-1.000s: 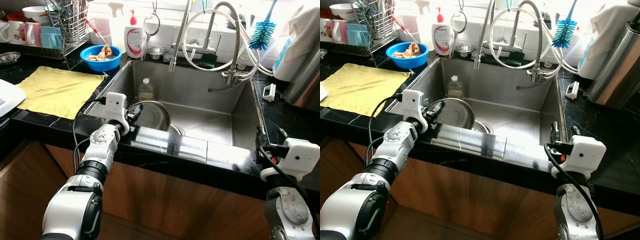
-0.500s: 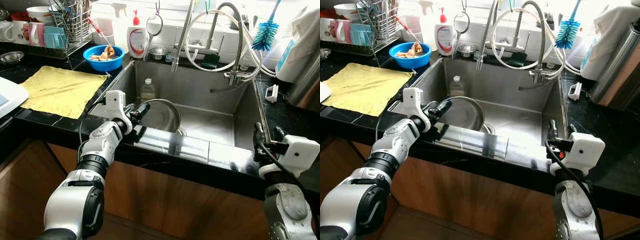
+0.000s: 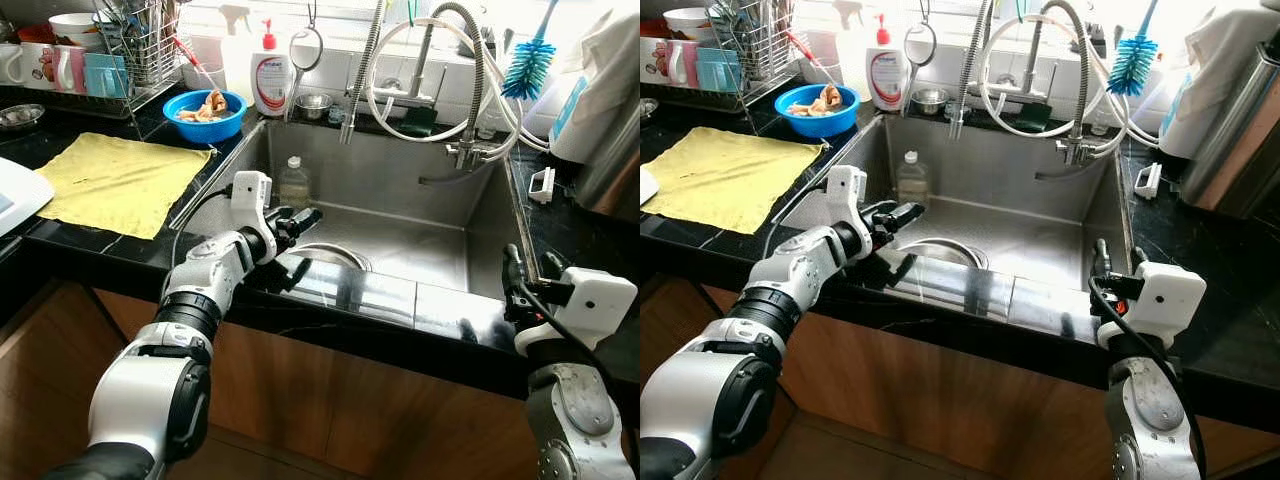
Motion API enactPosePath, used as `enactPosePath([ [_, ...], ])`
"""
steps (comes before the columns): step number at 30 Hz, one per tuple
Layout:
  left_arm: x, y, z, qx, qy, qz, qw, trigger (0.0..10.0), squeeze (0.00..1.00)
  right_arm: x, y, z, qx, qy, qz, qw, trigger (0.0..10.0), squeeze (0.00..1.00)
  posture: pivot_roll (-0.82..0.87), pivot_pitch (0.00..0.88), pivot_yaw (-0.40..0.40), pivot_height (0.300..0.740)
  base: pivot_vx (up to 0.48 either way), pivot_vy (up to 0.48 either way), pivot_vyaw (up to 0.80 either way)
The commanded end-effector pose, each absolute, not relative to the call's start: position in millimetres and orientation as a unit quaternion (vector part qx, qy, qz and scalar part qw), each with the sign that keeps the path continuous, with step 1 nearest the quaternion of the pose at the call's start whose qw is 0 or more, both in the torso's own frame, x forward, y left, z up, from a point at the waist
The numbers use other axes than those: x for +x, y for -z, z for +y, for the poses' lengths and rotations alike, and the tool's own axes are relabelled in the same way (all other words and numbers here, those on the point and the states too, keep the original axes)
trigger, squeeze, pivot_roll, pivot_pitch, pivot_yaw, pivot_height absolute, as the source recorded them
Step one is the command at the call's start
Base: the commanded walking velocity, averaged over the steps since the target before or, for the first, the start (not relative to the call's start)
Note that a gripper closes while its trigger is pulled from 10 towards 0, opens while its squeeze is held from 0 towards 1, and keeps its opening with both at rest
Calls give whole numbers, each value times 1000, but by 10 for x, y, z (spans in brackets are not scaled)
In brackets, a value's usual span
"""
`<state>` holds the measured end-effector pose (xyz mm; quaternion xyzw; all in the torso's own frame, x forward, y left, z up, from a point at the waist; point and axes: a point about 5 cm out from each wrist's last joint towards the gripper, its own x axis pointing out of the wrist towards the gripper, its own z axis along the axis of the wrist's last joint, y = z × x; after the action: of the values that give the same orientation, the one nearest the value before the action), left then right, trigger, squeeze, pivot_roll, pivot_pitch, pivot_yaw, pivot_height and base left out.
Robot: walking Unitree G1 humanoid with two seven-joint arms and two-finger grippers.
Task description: Kitchen organization
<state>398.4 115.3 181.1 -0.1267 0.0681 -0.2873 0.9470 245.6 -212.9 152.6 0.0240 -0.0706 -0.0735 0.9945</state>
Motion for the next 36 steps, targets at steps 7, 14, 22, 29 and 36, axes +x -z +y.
enactPosePath([
  [7,4008,-2098,1292,-8,205,-68,976,10000,0,2485,-1577,-2104,11,81,-89,993,10000,0,54,0,2,740,0,0,0],
  [14,3835,-2132,1451,54,123,-175,975,10000,0,2495,-1647,-2000,18,71,-119,990,10000,0,57,0,-2,740,0,0,0],
  [22,3593,-1977,1718,113,22,-205,972,10000,0,2485,-1646,-2036,-15,94,-126,987,10000,0,70,0,-20,740,0,0,300],
  [29,3543,-1928,1633,128,14,-207,970,10000,0,2552,-1686,-2016,-19,81,-134,988,10000,0,71,0,-30,740,0,0,800],
  [36,3507,-1867,1624,129,-10,-195,972,10000,0,2555,-1685,-2025,-24,80,-137,987,10000,0,68,0,-29,740,0,0,800],
])
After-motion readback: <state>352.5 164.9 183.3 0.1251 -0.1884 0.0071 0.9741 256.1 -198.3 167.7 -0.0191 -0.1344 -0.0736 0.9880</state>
